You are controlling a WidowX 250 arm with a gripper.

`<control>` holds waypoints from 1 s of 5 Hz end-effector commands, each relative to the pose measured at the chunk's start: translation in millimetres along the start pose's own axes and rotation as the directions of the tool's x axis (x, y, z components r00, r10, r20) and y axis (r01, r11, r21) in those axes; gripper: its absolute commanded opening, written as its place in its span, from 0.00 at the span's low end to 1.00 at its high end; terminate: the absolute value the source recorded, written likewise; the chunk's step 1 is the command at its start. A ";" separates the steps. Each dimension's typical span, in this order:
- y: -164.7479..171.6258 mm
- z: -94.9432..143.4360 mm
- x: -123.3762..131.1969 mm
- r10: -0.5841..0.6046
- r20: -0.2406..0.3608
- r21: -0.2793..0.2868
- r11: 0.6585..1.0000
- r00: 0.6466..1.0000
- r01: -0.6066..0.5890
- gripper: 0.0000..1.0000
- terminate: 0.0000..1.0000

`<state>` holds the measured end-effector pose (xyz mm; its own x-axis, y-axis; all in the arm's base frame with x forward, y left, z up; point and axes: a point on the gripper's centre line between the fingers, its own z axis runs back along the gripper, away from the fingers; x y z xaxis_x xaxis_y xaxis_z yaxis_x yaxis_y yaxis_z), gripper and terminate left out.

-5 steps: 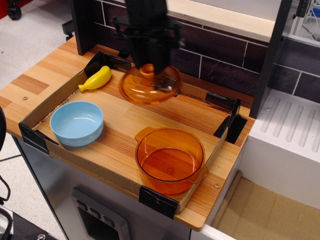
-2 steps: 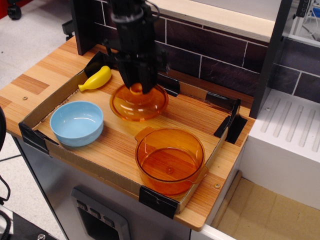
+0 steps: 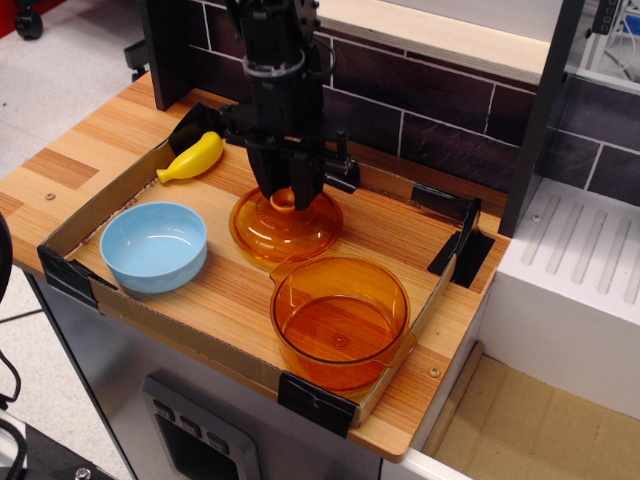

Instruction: Take lid off pot

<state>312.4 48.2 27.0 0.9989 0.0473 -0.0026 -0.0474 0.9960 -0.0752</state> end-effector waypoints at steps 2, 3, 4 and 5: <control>6.9 12.5 15.6 0.003 0.048 0.006 1.000 0.999 -0.004 1.00 0.00; 7.8 15.2 15.3 -0.002 0.045 -0.006 1.000 0.999 0.003 1.00 0.00; 7.5 20.6 14.8 -0.007 0.046 -0.025 1.000 0.999 0.008 1.00 0.00; -3.9 36.9 13.4 0.000 0.044 -0.056 0.998 0.999 0.002 1.00 1.00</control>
